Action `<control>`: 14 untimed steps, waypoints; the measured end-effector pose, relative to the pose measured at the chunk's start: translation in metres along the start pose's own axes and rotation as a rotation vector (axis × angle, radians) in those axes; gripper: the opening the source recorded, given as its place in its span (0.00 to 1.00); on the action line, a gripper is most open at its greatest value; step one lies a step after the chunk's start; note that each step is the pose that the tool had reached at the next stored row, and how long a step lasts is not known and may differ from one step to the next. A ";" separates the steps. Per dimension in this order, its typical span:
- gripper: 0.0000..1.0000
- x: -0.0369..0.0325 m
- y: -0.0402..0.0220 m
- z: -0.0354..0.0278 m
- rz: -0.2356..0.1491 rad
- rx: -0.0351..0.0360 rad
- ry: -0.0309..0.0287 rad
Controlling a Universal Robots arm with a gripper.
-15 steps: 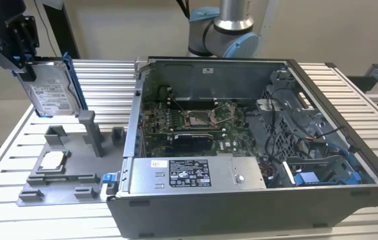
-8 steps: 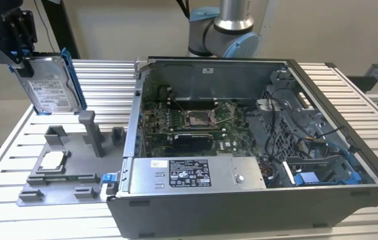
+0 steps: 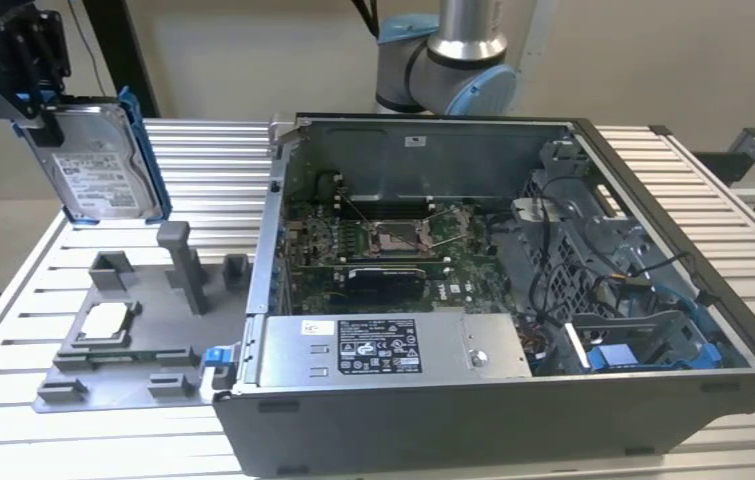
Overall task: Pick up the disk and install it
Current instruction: 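Pick up the disk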
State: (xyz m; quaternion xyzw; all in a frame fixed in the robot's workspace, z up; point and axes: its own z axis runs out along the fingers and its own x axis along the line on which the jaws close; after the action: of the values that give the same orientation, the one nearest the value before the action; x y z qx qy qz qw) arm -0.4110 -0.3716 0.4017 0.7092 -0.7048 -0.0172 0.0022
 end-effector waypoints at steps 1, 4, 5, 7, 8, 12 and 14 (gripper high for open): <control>0.00 0.0000 0.0000 -0.0015 0.000 0.0000 0.0000; 0.00 -0.0001 0.0002 -0.0062 0.000 0.0001 0.0001; 0.00 -0.0002 0.0002 -0.0076 0.000 0.0002 0.0001; 0.00 -0.0002 0.0003 -0.0105 0.000 0.0001 0.0002; 0.00 -0.0002 0.0003 -0.0121 0.000 0.0001 0.0003; 0.00 -0.0004 0.0005 -0.0183 0.000 0.0001 0.0004; 0.00 -0.0005 0.0006 -0.0219 0.000 0.0001 0.0004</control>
State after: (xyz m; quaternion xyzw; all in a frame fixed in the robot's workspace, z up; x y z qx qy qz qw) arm -0.4110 -0.3716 0.4235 0.7092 -0.7048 -0.0170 0.0023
